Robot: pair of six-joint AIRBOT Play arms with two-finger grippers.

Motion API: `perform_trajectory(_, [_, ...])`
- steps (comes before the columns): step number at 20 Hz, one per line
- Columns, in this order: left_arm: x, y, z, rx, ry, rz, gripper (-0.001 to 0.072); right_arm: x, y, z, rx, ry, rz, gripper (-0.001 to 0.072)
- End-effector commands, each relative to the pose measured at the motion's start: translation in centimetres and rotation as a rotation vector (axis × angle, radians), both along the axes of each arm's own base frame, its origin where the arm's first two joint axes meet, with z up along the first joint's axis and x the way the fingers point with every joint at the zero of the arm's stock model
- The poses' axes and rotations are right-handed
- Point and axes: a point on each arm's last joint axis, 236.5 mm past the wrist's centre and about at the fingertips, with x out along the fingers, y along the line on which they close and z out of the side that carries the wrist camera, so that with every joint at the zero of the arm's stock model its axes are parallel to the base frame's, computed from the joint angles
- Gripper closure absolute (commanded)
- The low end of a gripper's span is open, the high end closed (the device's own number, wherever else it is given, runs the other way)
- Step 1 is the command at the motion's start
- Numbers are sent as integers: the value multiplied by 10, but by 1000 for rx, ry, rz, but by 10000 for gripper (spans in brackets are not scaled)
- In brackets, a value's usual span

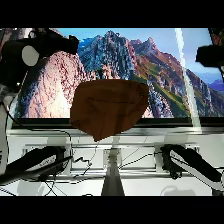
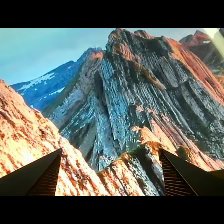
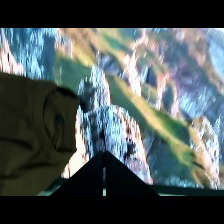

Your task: Fold the clothes and pants, and hang the long-sleeved shirts on hangers.

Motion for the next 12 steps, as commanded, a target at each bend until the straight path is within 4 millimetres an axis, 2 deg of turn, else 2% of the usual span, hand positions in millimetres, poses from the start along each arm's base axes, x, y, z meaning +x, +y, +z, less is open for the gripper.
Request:
perform_trajectory(1, [0, 0, -2, 2, 7, 0, 11, -43, 26, -44, 72, 172, 112, 697])
perform_trajectory(5, [0, 0, -2, 2, 6, 0, 11, -117, 94, -125, 376, 364, 195, 696])
perform_trajectory(8, [0, 0, -2, 2, 6, 0, 10, -145, 128, -190, 597, 441, 85, 696])
perform_trajectory(9, [0, 0, -2, 2, 6, 0, 10, -151, 138, -209, 671, 475, 30, 648])
perform_trajectory(11, [0, 0, -2, 2, 6, 0, 10, -157, 150, -242, 781, 516, -86, 351])
perform_trajectory(12, [0, 0, -2, 1, 6, 0, 11, -158, 152, -256, 813, 524, -139, 322])
